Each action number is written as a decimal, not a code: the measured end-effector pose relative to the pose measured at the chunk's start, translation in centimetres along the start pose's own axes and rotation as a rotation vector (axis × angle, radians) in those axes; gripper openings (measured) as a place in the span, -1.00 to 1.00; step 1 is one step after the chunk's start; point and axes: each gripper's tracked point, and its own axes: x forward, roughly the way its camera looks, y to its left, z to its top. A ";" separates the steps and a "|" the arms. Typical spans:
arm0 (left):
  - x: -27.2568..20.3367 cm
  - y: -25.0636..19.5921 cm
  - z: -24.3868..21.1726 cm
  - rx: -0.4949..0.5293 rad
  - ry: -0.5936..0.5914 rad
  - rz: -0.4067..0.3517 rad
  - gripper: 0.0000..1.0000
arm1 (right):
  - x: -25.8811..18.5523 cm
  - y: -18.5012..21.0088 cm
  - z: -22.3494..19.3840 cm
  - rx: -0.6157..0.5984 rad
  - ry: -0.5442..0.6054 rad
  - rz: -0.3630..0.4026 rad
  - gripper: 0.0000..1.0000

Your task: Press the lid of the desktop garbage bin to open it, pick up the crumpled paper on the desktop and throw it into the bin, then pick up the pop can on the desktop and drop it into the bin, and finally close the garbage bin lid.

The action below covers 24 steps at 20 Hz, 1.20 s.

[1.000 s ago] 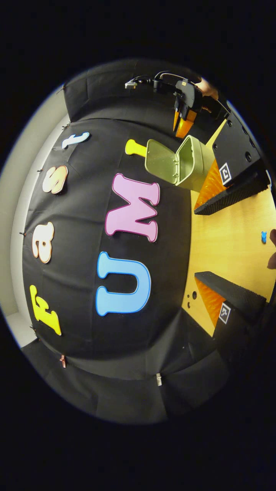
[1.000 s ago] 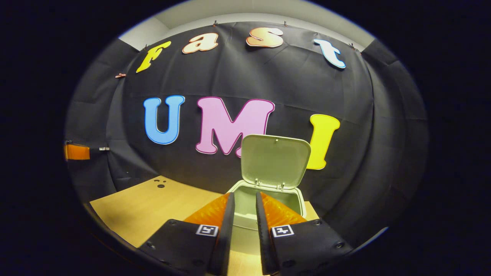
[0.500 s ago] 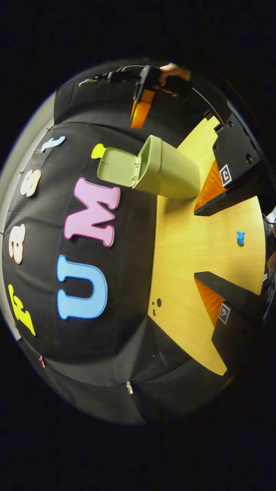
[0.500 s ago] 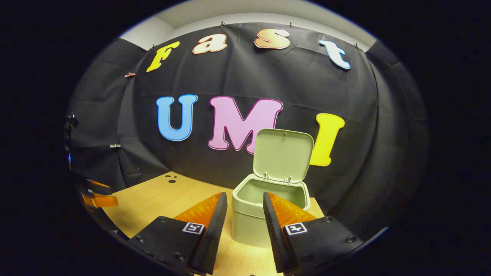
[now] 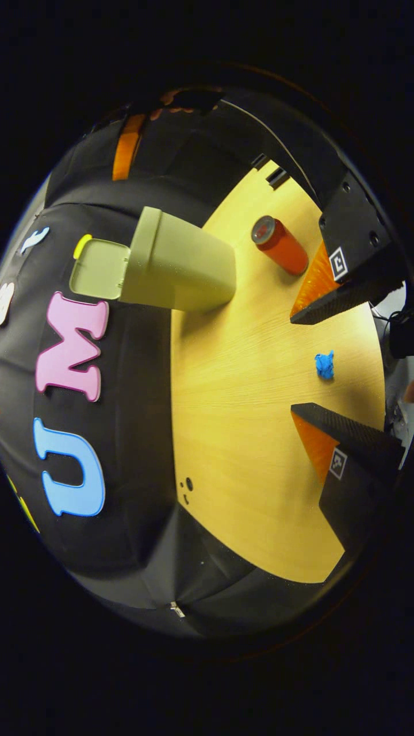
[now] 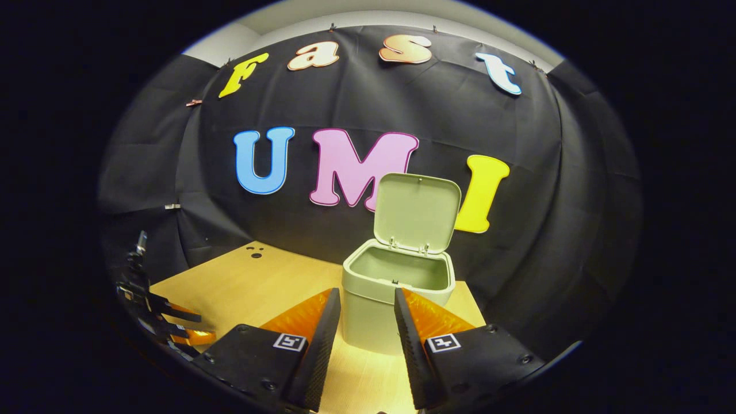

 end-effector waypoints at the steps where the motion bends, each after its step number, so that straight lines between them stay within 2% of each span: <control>1: 0.9 -0.2 -1.1 0.002 0.022 -0.005 0.70 | -0.4 -0.2 -0.3 0.010 0.009 -0.005 0.22; 6: 4.1 0.4 -5.1 0.053 0.122 0.016 0.60 | -2.1 -1.9 -0.7 0.032 0.038 -0.029 0.22; 10: 5.8 0.7 -6.4 0.046 0.163 0.040 0.51 | -2.4 -3.1 -0.9 0.042 0.054 -0.032 0.22; 11: 6.2 0.7 -6.9 0.047 0.176 0.040 0.41 | -2.4 -3.3 -1.0 0.052 0.058 -0.033 0.22; 12: 6.4 0.7 -7.1 0.049 0.191 0.040 0.43 | -2.4 -3.5 -0.8 0.061 0.059 -0.034 0.22; 14: 7.0 0.7 -7.7 0.057 0.204 0.044 0.34 | -2.4 -3.5 -0.7 0.072 0.056 -0.035 0.22; 16: 7.4 0.6 -8.2 0.065 0.221 0.042 0.17 | -2.4 -3.8 -0.9 0.065 0.057 -0.034 0.22; 17: 7.5 0.8 -8.4 0.069 0.225 0.041 0.02 | -2.5 -3.7 -1.2 0.058 0.064 -0.032 0.22; 21: 7.4 1.3 -7.6 0.069 0.217 0.022 -0.30 | -2.8 -2.8 -2.6 0.040 0.089 -0.011 0.22; 22: 7.2 1.4 -7.1 0.068 0.208 0.024 -0.22 | -2.8 -2.6 -2.9 0.038 0.094 -0.007 0.22; 24: 6.2 1.7 -5.5 0.063 0.179 0.028 -0.22 | -2.6 -2.1 -3.1 0.040 0.095 0.002 0.22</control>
